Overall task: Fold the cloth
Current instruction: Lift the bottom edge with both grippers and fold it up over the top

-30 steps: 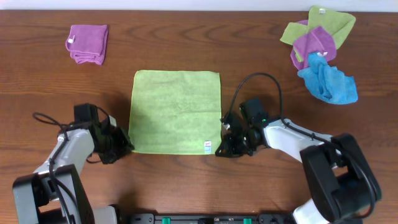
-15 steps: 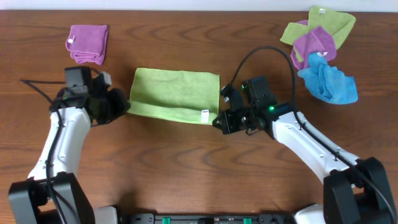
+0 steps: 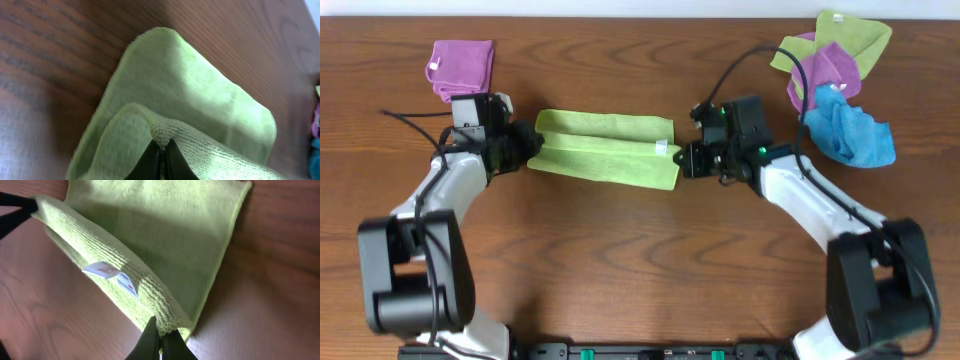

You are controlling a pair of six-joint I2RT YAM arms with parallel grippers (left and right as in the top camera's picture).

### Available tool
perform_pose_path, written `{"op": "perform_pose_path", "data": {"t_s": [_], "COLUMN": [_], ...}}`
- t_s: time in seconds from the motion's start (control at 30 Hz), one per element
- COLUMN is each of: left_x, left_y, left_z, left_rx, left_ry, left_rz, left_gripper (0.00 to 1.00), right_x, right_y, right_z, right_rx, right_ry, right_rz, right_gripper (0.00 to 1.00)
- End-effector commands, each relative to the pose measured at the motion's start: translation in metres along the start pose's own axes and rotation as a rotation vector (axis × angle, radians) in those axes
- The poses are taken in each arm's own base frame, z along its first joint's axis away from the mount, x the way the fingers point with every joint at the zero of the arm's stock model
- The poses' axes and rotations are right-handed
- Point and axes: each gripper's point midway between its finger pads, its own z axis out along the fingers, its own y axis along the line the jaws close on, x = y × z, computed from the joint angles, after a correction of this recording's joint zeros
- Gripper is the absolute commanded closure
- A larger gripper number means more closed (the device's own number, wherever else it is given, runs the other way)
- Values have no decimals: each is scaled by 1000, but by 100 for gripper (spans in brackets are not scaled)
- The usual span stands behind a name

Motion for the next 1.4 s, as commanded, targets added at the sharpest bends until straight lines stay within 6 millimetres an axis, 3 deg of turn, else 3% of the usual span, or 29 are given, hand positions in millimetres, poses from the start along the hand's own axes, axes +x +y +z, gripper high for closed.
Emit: {"op": "perform_pose_path", "data": {"t_s": [0.0,0.23,0.47,0.73,1.07,1.1,1.13,1.17,1.2,1.27,1.33,1.37], "left_x": [-30,-74,-79,-37,-33,-32,-31,-31,-30,-30,-38,-44], "left_y": [-7,-23,-16,3,4,4,4,3,2,-3,-11,-15], "left_z": [3,14,30,25,21,20,19,16,12,3,-12,-18], "left_rx": [5,15,-2,-82,-93,-95,-97,-99,-103,-109,-121,-124], "left_ry": [-51,-104,-81,90,106,110,115,119,127,131,110,90], "left_rz": [14,57,55,38,43,40,38,46,67,99,138,166], "left_gripper": [94,94,94,94,94,94,77,57,45,39,35,35], "right_x": [-20,-50,-71,-27,-12,-10,-8,-6,-5,-8,-19,-26], "right_y": [-3,-5,-5,-6,-8,-8,-8,-8,-8,-4,3,7], "right_z": [7,31,42,40,38,37,36,35,34,30,20,15], "right_rx": [-4,-28,-40,-49,-39,-38,-36,-35,-34,-40,-47,-46], "right_ry": [-18,-24,-40,138,193,202,211,218,222,212,177,154], "right_rz": [12,5,-5,72,71,63,63,67,66,38,-6,-27], "right_gripper": [99,99,99,99,99,93,58,47,38,6,4,8]}}
